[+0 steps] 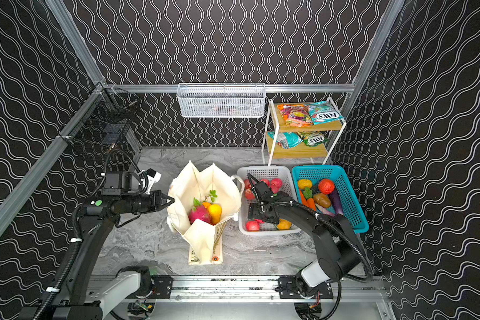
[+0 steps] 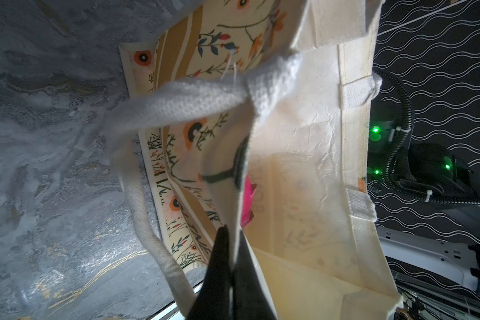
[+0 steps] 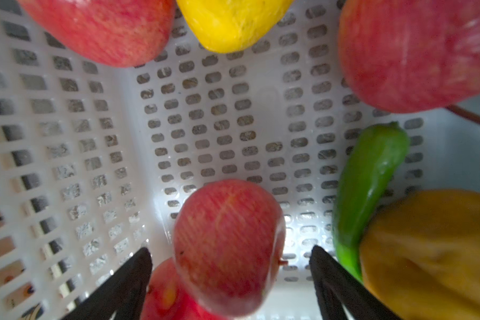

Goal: Place the food into the grocery bag and tie it
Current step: 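Lower the right gripper onto a red apple in the basket and grasp it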

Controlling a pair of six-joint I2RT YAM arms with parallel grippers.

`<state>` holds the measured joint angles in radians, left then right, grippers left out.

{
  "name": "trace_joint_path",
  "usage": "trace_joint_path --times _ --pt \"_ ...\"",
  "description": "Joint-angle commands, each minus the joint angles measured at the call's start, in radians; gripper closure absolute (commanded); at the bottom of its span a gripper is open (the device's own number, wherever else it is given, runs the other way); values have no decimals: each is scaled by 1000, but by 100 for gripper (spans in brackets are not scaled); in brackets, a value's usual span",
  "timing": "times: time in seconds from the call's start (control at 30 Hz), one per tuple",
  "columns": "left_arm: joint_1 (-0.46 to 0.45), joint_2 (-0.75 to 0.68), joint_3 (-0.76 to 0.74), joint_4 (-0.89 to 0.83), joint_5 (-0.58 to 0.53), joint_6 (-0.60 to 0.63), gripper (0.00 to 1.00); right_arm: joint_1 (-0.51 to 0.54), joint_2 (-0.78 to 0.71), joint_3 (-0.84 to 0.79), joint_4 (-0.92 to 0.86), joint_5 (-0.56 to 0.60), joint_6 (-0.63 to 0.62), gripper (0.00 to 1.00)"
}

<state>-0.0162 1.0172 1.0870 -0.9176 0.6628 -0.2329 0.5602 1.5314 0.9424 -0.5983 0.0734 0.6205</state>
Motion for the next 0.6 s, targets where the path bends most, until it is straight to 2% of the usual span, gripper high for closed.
trace_joint_path --times 0.0,0.27,0.57 --pt "1 1 -1 -1 13 14 100 -1 17 1 35 -3 22 10" --pt "0 1 8 -5 12 16 100 -2 56 15 51 5 33 16" --pt "-1 -4 13 -9 10 15 100 -2 62 5 54 6 34 31"
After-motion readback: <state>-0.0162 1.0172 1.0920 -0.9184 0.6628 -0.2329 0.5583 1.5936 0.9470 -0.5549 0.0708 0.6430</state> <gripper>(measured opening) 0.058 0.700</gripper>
